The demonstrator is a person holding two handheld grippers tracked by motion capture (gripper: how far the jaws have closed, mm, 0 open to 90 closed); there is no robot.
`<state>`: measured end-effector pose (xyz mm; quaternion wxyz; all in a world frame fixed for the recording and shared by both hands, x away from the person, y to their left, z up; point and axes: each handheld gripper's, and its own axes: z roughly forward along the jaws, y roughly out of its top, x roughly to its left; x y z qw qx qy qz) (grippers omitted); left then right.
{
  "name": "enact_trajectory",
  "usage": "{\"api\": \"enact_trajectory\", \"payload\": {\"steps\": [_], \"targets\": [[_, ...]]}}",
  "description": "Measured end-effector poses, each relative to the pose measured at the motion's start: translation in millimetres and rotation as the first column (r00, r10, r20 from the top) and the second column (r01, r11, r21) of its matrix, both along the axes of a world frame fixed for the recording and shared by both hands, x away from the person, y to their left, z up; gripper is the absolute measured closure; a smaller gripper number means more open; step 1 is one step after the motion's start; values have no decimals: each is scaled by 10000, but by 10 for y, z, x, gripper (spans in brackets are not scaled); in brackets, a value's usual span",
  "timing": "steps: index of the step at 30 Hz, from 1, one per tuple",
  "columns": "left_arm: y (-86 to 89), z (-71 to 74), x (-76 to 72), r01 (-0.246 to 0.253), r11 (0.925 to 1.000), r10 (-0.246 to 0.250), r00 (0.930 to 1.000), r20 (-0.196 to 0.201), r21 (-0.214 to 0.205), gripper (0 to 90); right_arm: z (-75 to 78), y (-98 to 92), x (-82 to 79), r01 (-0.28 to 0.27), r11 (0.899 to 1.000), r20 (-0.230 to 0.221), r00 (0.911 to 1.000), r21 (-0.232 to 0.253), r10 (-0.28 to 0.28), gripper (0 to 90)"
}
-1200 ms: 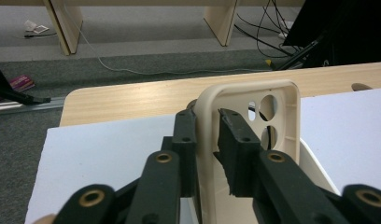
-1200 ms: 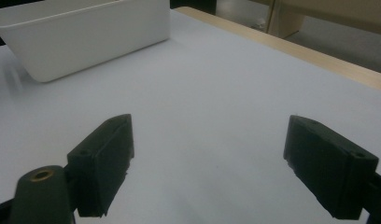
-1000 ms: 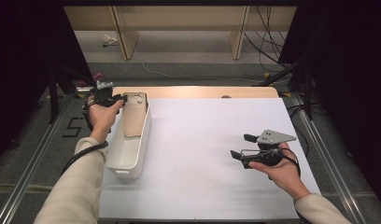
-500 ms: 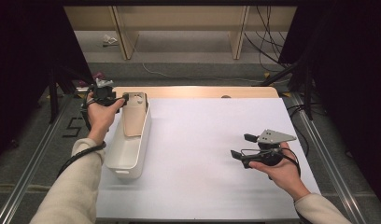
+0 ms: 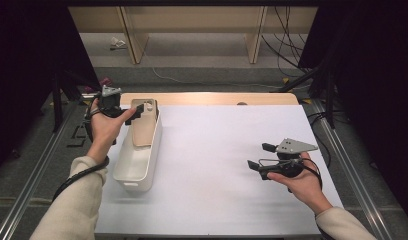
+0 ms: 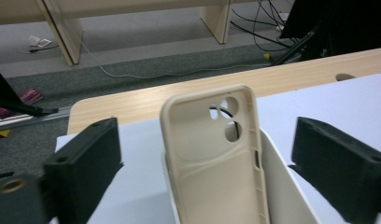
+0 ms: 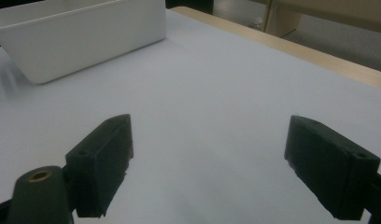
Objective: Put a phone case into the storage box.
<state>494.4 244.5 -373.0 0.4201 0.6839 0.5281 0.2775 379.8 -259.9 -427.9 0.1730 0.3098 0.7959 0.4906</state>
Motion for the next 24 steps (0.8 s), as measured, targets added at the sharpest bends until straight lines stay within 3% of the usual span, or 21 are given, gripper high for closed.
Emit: {"api": "enact_trajectory", "payload": {"steps": [5,24], "targets": [[-19,36,-119,253,9996,-249,9994,237,-150,0,0,-8,4,31,10000,-38,10000,10,-31,163],[-139,29,-590,1201,9927,-1190,9897,792,-103,0,7,-44,17,171,9998,-38,9998,128,-170,162]]}}
